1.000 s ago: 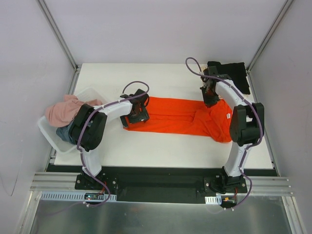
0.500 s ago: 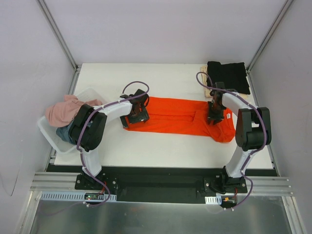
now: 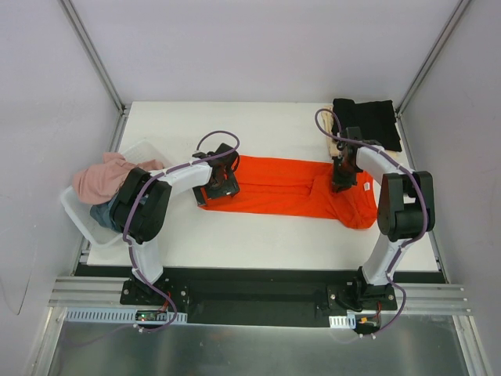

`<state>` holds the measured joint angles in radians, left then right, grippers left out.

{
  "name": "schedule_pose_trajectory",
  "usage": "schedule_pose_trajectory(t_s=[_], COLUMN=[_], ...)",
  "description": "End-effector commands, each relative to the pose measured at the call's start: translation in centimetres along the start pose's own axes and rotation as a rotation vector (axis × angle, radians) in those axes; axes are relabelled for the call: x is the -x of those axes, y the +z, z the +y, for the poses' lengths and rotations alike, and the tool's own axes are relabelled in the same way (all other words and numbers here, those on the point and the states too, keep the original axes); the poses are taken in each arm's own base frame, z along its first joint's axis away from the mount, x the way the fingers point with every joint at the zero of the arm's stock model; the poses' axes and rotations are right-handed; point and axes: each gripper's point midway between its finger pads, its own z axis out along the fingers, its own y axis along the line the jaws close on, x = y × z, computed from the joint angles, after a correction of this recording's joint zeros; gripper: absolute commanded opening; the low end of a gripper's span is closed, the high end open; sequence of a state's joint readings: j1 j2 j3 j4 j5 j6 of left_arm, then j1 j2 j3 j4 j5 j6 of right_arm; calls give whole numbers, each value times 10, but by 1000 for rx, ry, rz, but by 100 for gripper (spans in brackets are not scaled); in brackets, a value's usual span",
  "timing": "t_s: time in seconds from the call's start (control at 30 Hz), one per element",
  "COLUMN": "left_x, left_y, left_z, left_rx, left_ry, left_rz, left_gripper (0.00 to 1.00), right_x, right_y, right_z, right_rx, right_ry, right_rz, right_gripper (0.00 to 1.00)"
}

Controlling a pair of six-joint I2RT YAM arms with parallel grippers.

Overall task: Fold and stack the t-shirts
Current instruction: Fold the other side of the tshirt into a rectangle

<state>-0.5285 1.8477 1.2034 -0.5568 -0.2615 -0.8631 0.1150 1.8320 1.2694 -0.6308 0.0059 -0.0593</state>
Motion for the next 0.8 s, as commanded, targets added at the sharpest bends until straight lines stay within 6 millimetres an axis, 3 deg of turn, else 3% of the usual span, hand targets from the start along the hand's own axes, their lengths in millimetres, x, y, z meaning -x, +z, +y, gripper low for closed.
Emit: schedule_pose_trajectory(t_s=[0.0, 0.1, 0.5, 0.7, 0.77], left_x=[-13, -13, -12, -12, -12], left_y=[1, 0, -1, -1, -2], left_z=[31, 31, 32, 32, 32], left_rx=[90, 87, 89, 87, 86], left_ry=[6, 7, 9, 15, 14], left_rz=[51, 52, 42, 45, 46], left_gripper=[99, 99, 98, 98, 98], right_x=[15, 16, 55, 45, 30], right_y=[-6, -10, -49, -46, -38], right_z=[3, -6, -14, -16, -16], right_rx=[19, -34, -89, -105, -97], right_ry=[12, 2, -121, -127, -105], right_rz=[-35, -48, -164, -99, -68], right_gripper=[11, 1, 1, 1, 15])
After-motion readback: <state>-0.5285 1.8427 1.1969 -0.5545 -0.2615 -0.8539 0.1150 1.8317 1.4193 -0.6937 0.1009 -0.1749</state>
